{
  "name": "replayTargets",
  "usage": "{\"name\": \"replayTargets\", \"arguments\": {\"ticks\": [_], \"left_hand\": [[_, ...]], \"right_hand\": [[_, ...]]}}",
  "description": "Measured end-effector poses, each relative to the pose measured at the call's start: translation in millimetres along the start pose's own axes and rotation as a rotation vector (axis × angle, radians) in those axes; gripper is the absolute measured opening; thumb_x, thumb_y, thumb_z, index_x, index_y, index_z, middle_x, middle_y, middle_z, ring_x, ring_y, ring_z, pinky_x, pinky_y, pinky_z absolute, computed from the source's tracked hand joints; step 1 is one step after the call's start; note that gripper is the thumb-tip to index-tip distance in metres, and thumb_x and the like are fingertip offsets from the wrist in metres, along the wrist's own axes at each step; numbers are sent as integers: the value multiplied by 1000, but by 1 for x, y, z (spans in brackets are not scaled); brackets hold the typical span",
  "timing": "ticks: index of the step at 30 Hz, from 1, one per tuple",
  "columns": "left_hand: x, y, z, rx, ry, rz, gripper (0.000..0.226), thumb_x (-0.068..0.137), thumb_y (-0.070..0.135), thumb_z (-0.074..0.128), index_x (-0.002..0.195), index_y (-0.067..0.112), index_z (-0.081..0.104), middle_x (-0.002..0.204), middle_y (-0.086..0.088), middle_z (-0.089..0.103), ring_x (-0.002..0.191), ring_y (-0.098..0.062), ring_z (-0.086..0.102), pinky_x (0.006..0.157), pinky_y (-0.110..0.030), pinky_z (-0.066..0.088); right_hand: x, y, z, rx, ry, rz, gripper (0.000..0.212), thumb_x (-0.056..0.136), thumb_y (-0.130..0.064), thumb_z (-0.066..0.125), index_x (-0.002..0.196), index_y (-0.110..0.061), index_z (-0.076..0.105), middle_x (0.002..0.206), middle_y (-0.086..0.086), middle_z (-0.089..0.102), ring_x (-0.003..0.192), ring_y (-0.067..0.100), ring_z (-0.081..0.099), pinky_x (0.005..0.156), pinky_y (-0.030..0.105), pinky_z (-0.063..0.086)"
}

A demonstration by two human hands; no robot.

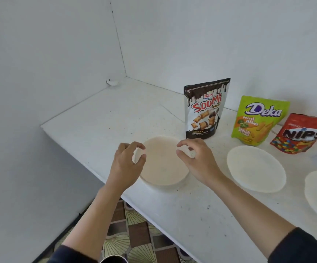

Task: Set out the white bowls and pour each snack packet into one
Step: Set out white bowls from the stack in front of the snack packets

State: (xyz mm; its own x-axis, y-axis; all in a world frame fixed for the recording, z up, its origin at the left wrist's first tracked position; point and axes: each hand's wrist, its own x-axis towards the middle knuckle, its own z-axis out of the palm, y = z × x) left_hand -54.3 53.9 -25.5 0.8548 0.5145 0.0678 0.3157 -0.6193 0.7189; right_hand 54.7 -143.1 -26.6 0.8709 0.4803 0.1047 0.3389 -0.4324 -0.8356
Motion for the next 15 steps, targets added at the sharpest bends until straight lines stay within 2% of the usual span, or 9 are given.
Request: {"name": "replayTargets", "arguments": {"ticks": [2,3,6,10,13,15], "left_hand": [[2,-5,3,-30,-50,-18,23,95,21,66,115,33,62,117,3,52,100,-12,59,75,-8,39],[3,-8,5,-36,-63,-17,27,93,19,67,116,34,61,115,3,53,98,-13,60,73,-8,39],[4,-12,10,-64,-59,-15,37,90,11,64,117,36,60,113,6,55,96,-12,60,74,-17,45],[5,-13,13,-98,-8,-14,47,89,0,53,118,37,60,115,12,55,96,-6,58,72,-23,49],[6,-14,14,-38,38,51,46,90,1,53,124,31,59,117,17,54,101,-14,56,79,-35,52],[7,-16,12,27,82,94,43,91,3,54,126,27,60,120,17,55,104,-16,54,78,-35,50]], "right_hand": [[5,0,7,-23,4,26,21,90,-25,69,109,-29,67,117,-5,54,101,5,50,81,16,36],[7,1,10,-35,7,41,24,87,-23,71,110,-29,66,117,-4,54,102,7,50,79,12,35],[10,6,15,-93,11,78,35,83,-14,73,114,-27,64,119,-2,54,104,11,51,75,5,34],[11,13,17,-124,14,93,51,81,7,60,120,-26,61,120,-1,56,100,10,50,67,7,39],[12,14,15,-141,-5,68,56,81,11,55,124,-25,60,121,-2,55,95,8,51,68,7,41],[13,14,13,-151,-29,54,56,82,11,54,126,-24,58,122,-1,53,99,9,50,70,8,41]]}}
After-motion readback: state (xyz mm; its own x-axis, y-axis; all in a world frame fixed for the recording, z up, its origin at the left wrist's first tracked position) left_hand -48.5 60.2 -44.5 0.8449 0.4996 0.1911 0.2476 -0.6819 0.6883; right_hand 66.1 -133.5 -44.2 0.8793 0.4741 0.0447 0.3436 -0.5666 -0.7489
